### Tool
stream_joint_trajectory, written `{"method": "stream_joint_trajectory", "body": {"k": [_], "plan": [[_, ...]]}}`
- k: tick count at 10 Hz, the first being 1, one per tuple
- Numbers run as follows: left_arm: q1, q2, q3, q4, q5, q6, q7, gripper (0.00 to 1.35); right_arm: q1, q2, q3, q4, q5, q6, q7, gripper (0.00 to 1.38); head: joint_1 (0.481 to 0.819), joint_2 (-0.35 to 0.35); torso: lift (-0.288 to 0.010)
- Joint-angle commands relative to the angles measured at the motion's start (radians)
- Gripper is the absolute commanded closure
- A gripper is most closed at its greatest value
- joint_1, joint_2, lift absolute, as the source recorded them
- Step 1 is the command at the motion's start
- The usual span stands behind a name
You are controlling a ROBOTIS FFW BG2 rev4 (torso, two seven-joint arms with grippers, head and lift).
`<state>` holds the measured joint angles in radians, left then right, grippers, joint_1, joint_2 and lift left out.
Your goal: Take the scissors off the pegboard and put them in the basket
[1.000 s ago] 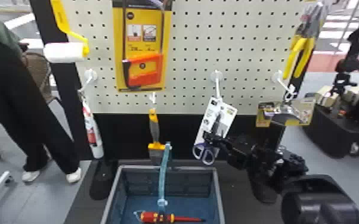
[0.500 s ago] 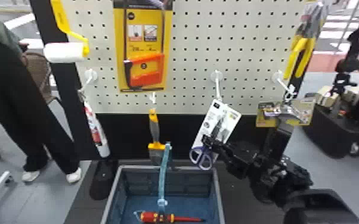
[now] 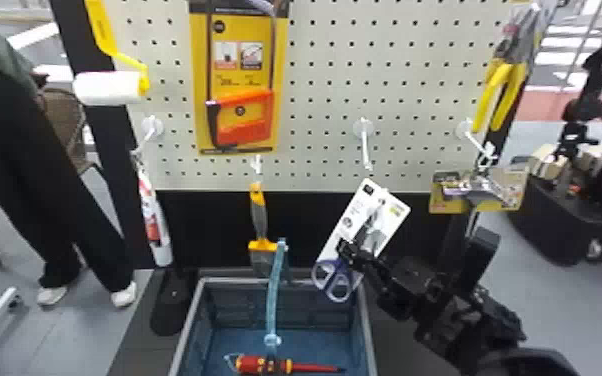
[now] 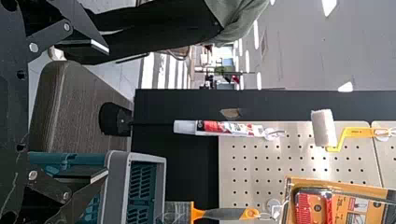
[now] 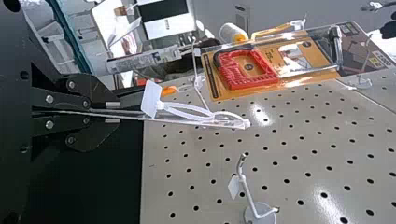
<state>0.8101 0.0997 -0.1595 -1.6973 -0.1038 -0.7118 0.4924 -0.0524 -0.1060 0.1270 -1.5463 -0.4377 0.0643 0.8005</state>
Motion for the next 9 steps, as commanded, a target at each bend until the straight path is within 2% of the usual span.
{"method": "stream_joint_trajectory", "body": {"k": [1,6,9], "plan": [[-0.002,0.000,0.000,0.000,0.001,0.000,0.000,0.37,0.049,0.023,-0.020,-0.014,-0.023,0.000,-0.007,1.29,0.549,0.000,-0.100],[-0.011,0.000,-0.008,0.010,0.001,0.000,0.000,0.37,0.062,0.034,-0.015,0.028,-0.053,-0.006,-0.006,1.29,0.549,0.000,-0.100],[-0.011,0.000,-0.011,0.012,0.001,0.002,0.000,0.37,0.049,0.040,0.036,0.070,-0.095,-0.008,-0.006,1.29,0.549,0.000,-0.100]]}}
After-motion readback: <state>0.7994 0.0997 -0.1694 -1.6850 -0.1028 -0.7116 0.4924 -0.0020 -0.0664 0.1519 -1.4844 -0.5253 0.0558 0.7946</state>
